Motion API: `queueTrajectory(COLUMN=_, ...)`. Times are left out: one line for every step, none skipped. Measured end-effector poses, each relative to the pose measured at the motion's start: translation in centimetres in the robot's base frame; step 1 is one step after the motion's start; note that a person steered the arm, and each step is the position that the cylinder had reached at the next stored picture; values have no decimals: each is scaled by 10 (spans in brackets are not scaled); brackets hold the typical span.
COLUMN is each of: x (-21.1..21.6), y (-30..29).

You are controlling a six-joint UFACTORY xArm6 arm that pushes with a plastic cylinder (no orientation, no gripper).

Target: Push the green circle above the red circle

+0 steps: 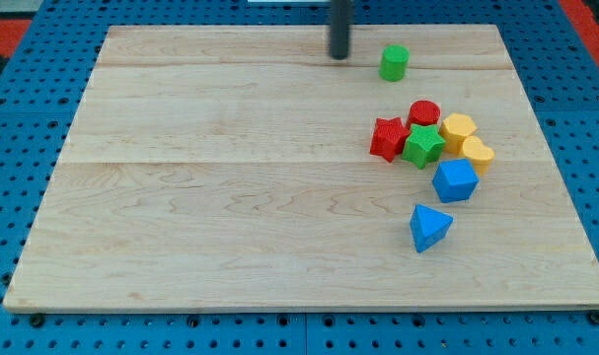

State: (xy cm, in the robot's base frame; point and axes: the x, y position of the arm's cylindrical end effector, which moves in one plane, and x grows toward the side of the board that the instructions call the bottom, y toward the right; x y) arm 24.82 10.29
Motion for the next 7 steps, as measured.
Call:
queueTrajectory(x=-13, y=60)
queueTrajectory(x=39, y=54)
queueTrajectory(x=36, y=87)
queueTrajectory(x=37, y=104)
queueTrajectory(x=64, y=71)
queueTrajectory(x=76, y=30)
queueTrajectory(x=80, y=58)
